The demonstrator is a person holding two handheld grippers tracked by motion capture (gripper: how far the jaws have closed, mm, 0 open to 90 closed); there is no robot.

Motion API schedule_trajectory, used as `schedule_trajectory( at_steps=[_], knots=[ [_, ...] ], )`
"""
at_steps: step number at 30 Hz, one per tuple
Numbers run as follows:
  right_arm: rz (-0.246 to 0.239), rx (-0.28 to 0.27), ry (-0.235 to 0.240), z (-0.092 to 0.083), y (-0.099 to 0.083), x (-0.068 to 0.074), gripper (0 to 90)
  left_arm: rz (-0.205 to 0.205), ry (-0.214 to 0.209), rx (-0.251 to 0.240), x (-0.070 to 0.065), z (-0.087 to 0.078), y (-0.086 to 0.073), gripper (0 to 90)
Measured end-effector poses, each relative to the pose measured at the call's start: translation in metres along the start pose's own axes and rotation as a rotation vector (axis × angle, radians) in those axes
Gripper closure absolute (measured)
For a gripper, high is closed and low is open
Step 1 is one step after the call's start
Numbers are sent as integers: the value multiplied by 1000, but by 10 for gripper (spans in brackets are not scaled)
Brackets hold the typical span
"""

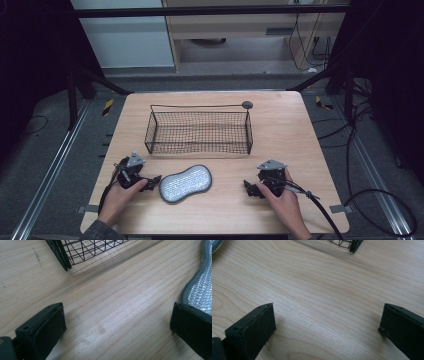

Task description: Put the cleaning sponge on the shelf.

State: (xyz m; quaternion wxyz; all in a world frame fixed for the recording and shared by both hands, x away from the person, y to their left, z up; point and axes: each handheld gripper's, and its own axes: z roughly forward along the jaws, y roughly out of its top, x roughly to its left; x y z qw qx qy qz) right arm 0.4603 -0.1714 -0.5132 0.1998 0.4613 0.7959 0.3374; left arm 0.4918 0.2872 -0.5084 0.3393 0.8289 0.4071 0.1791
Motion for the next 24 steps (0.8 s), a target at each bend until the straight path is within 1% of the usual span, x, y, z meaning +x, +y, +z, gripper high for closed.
schedule_trajectory(
  at_steps=[2,3,4,6,8,12,15,16,19,24],
  knots=[
    [1,1,1,1,1,0,3,3,5,-3,0,0,0,0],
    [2,0,2,1,1,0,3,-3,9,-9,0,-1,1,8],
    [2,-1,3,1,1,0,3,-1,15,-11,0,-2,1,34],
    [4,0,2,1,2,0,4,-3,28,-30,1,-6,3,33],
    [5,0,0,2,2,0,3,-13,23,-50,1,-11,5,35],
    [9,1,1,2,2,0,4,-1,15,-56,-5,-21,7,35],
    [8,1,-5,2,2,0,4,9,-4,-65,-9,-29,10,28],
    [8,0,-7,3,2,0,4,18,-8,-63,-11,-30,11,27],
    [10,0,-9,2,2,0,4,63,-3,-50,-19,-35,18,29],
    [11,0,-9,2,2,-1,4,111,-39,-63,-33,-41,31,32]
  ],
)
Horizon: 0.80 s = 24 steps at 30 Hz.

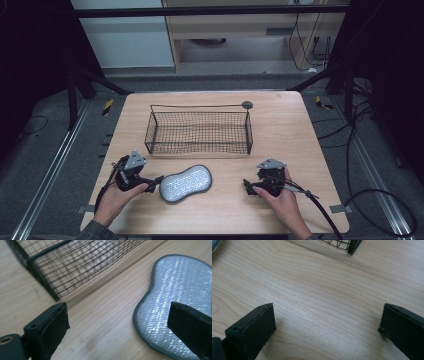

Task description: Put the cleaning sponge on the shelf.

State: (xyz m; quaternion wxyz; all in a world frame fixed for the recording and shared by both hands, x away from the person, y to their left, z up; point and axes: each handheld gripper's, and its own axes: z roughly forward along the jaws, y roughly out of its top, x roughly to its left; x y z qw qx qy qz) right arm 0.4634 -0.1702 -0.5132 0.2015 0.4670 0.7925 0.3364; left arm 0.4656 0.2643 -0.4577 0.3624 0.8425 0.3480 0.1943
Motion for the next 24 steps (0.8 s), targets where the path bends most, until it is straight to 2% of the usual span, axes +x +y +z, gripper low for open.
schedule_trajectory(
  at_steps=[3,6,13,18,21,24],
  knots=[
    [0,0,0,0,0,0,4,27,-29,16,-9,2,7,27],
    [-3,0,3,0,0,0,4,25,-63,44,-17,7,14,36],
    [-4,0,3,0,0,0,4,118,-74,132,-33,15,28,35],
    [-4,-1,4,0,0,0,4,138,-101,149,-42,17,36,30],
    [-4,-1,2,0,0,0,4,151,-89,169,-44,17,39,32],
    [4,0,0,-1,0,0,4,168,-103,185,-46,17,42,30]
  ],
)
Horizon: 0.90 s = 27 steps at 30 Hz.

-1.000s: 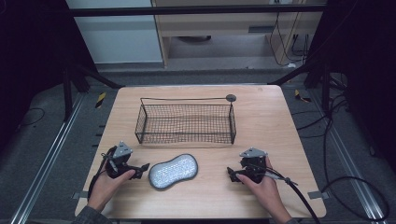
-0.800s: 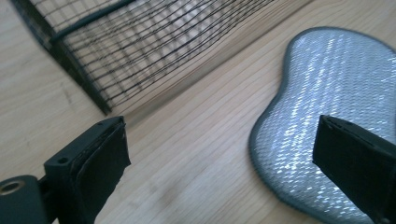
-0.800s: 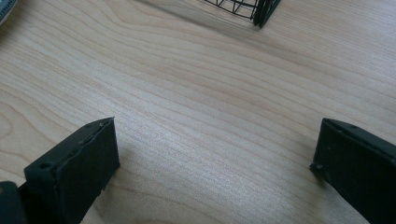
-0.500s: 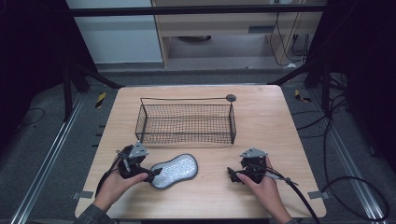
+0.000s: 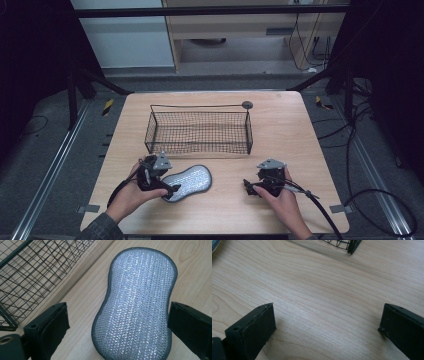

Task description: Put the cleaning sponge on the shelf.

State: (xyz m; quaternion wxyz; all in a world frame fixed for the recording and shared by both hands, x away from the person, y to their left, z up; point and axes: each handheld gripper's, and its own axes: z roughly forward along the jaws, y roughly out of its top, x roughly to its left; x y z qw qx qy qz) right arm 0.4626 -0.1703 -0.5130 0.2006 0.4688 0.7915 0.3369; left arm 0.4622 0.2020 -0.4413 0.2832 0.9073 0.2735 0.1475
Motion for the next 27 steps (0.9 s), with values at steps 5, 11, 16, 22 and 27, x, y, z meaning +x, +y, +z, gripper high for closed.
schedule_trajectory(
  at_steps=[5,11,16,22,27],
  knots=[
    [1,0,0,0,0,0,4,18,-20,29,0,1,1,32],
    [0,0,-1,0,0,0,4,9,-44,42,3,3,2,34],
    [0,0,-1,0,0,0,4,54,-50,79,3,4,9,34],
    [1,1,0,0,0,0,4,100,-62,125,2,5,20,36],
    [1,1,0,0,0,0,4,119,-64,155,-1,9,28,36]
  ],
)
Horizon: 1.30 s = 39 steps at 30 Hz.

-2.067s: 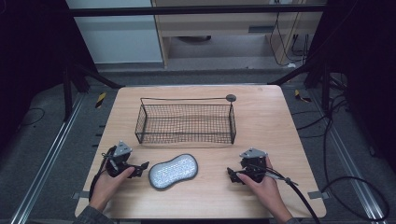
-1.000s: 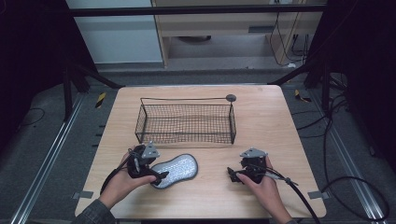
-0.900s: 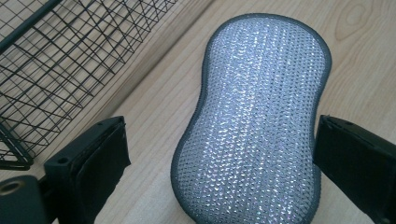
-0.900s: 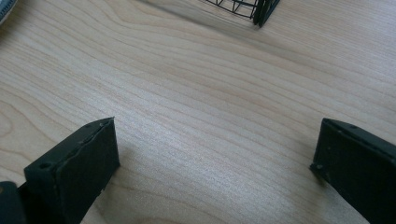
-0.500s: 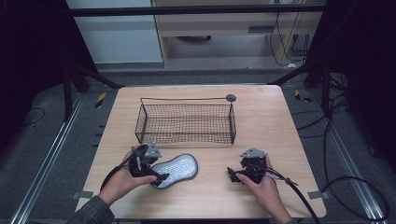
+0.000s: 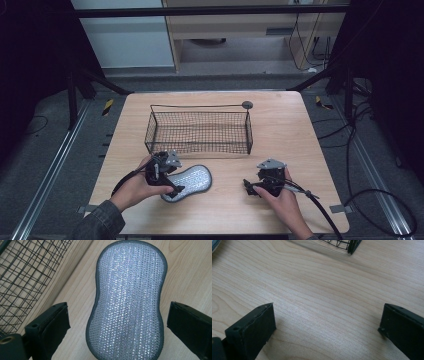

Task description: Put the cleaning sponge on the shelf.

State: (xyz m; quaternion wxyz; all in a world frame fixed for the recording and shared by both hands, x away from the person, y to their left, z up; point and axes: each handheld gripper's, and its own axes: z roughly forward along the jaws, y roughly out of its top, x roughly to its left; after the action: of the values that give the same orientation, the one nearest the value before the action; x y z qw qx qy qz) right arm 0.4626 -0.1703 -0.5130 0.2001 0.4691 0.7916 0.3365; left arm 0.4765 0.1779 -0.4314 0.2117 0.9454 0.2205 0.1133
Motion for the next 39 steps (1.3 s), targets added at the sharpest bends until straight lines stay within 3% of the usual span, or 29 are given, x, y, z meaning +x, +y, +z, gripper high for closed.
schedule_trajectory(
  at_steps=[7,20,26,39],
  knots=[
    [-5,-1,1,0,0,0,4,39,-21,43,-3,9,9,33],
    [-8,2,2,0,0,-1,4,55,-97,119,-4,34,24,37],
    [-11,1,6,0,0,-1,4,66,-87,142,-5,42,27,38],
    [-12,5,8,0,0,-1,4,50,-102,161,-2,49,22,37]
  ],
)
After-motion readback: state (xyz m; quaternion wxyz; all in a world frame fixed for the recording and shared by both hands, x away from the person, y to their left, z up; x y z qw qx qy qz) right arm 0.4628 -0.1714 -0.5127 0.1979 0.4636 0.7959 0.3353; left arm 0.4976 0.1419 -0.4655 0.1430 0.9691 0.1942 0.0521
